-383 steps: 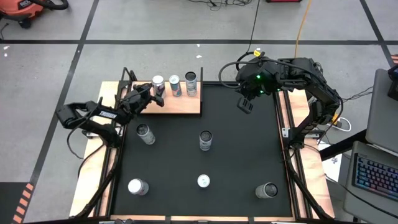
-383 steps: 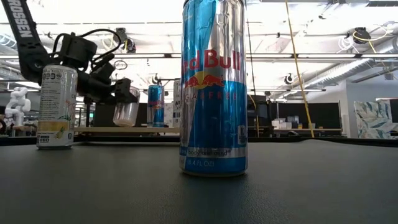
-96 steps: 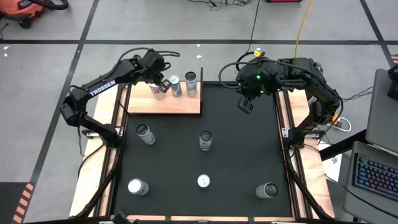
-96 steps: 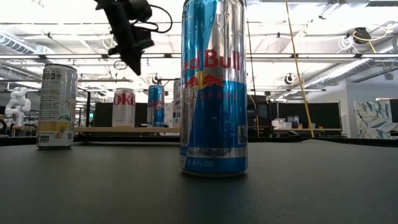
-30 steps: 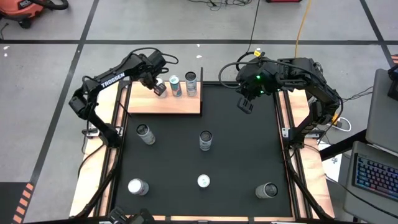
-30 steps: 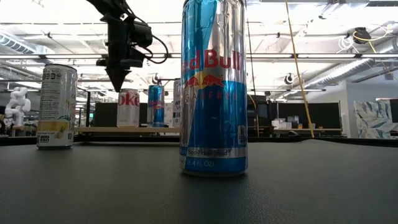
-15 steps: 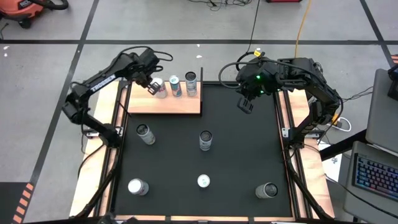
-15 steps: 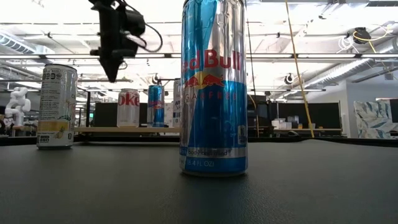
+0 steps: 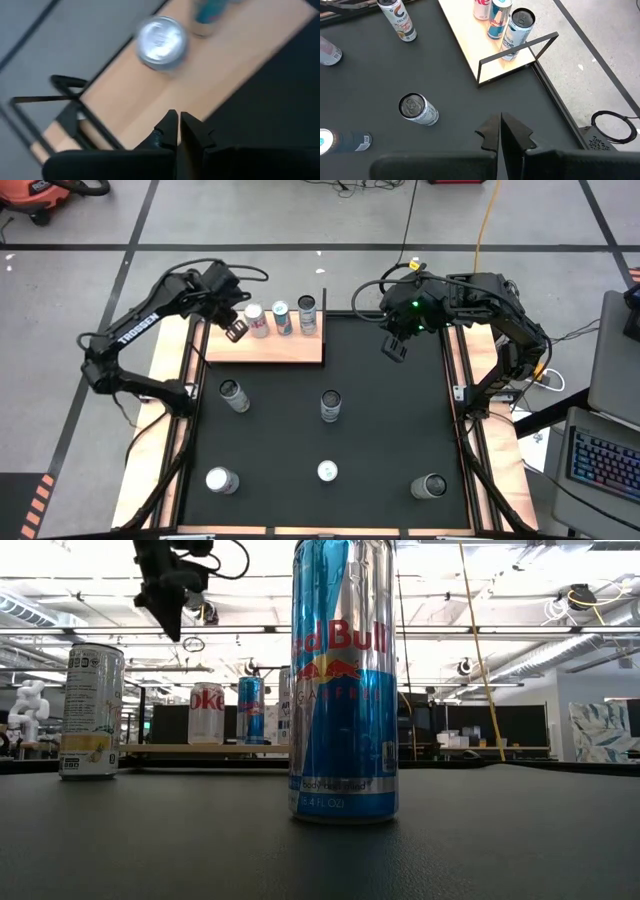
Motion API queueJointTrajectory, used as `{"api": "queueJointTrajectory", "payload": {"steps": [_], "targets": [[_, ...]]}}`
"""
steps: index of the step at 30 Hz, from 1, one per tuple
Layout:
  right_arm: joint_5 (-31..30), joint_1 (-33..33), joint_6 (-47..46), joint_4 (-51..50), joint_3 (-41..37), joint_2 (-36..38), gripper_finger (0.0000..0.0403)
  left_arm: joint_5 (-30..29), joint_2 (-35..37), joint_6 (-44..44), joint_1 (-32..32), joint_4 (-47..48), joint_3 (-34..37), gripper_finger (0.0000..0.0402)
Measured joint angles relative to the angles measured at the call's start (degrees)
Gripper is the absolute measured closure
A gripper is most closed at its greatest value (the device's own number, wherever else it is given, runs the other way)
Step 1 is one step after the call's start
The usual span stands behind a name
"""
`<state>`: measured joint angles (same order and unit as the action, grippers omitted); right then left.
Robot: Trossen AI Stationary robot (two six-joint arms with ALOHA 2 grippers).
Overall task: Place canned beverage on shelf
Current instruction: Put the top white-yellow soda can on the shelf
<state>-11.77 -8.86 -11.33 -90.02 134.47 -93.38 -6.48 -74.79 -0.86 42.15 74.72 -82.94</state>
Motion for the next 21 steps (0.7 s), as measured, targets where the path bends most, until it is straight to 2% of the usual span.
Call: {"api": "queueJointTrajectory", "payload": {"steps": [4,8,21], "targets": [[-0.02,0.0,0.33,0.0,0.0,0.0,0.0403,6.75,0.58,-1.01,-0.89,0.06,0.0,0.0364],[-0.04,-0.02,0.46,0.0,0.0,0.0,0.0403,10.65,0.64,-1.01,-2.46,0.07,0.0,0.0335],[-0.11,0.0,2.85,0.0,0.0,0.0,0.0403,11.43,0.64,-0.98,-8.11,2.75,0.0,0.0231]]}}
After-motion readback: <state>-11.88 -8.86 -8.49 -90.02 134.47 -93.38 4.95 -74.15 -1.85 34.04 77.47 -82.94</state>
